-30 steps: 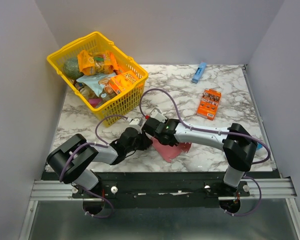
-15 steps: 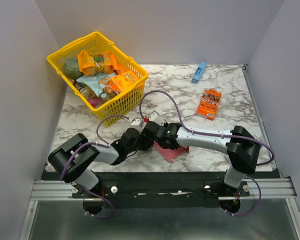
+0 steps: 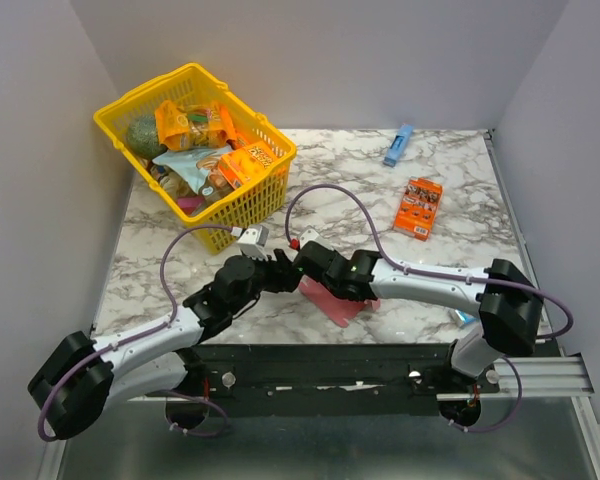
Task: Fold the paper box
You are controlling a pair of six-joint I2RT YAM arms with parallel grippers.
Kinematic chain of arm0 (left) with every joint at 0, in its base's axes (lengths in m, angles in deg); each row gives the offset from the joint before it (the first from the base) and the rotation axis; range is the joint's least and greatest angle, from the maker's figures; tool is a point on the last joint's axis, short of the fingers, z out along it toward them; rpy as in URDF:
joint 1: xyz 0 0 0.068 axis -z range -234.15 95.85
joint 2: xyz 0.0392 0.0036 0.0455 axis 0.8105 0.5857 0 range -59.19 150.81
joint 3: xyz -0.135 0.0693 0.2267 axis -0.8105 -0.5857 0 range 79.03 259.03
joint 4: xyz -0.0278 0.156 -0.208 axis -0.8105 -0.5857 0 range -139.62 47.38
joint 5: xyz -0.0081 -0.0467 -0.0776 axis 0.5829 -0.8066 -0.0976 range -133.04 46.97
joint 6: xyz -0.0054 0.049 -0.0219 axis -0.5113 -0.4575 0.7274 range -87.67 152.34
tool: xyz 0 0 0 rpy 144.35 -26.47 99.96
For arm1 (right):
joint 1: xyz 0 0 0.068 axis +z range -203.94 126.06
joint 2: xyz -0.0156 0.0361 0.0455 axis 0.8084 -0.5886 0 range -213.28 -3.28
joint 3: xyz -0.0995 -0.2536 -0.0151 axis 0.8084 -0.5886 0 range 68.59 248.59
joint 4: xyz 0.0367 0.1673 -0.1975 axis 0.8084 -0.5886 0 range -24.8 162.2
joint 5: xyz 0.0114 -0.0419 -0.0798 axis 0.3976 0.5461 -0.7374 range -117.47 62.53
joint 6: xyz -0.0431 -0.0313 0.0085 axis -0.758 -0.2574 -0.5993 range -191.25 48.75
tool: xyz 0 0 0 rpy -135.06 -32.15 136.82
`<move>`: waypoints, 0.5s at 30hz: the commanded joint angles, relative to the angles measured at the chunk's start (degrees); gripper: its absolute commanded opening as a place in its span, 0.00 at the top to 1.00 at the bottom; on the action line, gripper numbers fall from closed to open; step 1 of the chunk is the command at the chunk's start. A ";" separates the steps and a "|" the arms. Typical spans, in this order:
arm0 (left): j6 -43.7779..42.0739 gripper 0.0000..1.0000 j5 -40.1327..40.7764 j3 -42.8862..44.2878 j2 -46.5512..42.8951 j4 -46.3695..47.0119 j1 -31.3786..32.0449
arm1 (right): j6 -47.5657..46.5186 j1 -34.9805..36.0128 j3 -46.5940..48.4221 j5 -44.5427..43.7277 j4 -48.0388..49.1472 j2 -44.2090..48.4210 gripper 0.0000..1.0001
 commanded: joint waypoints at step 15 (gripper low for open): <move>19.10 0.19 7.07 12.70 13.82 -4.97 -1.15 | -1.43 0.08 -4.42 6.92 4.68 5.48 0.99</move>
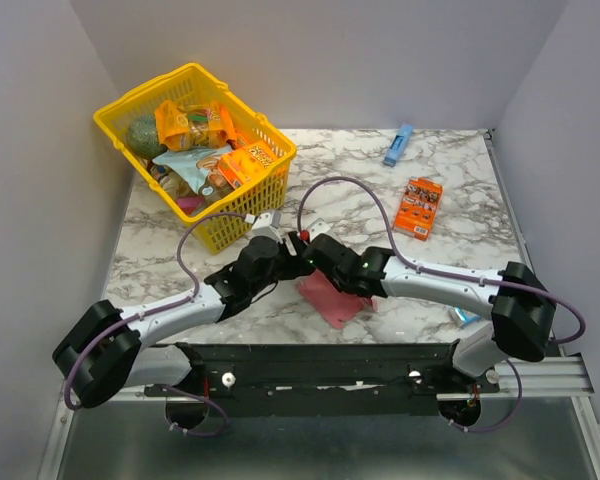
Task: Fold the paper box
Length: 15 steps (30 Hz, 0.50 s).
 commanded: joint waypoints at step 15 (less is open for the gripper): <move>17.86 0.20 4.14 -3.74 7.29 11.30 -3.30 | -0.77 1.43 -3.49 4.48 2.69 4.03 0.99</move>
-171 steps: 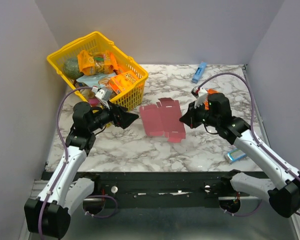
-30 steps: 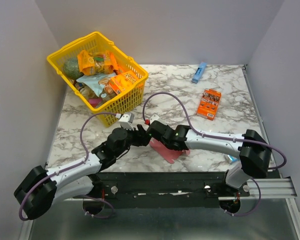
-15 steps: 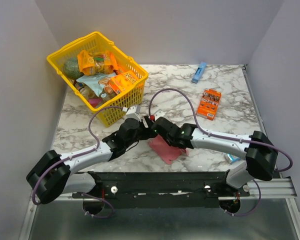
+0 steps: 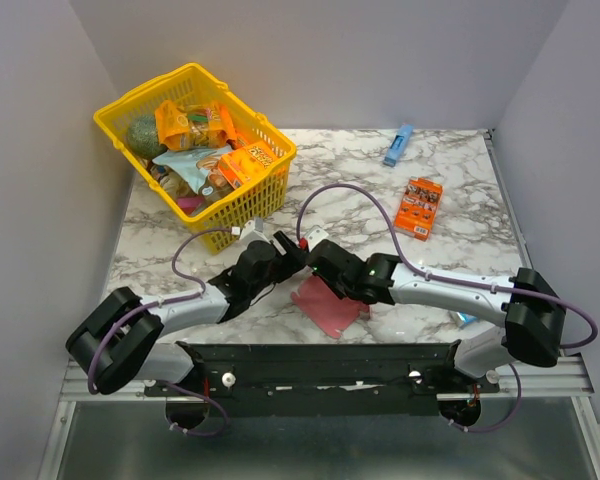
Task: Fold the paper box
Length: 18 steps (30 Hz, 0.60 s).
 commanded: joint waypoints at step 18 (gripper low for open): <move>1.55 0.41 -2.83 -0.69 0.55 3.57 0.00 | 1.64 -0.78 0.58 0.45 -0.11 -1.75 0.99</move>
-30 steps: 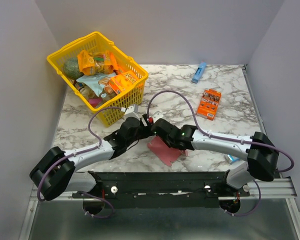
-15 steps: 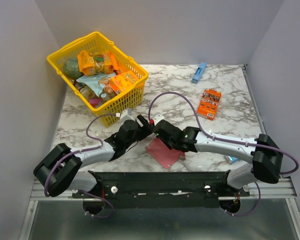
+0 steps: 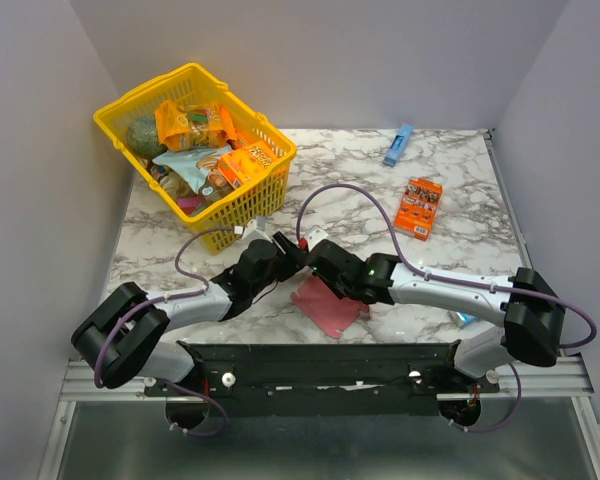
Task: Fold the paper box
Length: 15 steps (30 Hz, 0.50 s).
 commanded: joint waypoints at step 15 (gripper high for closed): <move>1.40 0.48 -2.16 -3.56 -0.59 2.42 4.19 | 2.39 -2.10 2.36 0.10 -0.79 -3.54 0.99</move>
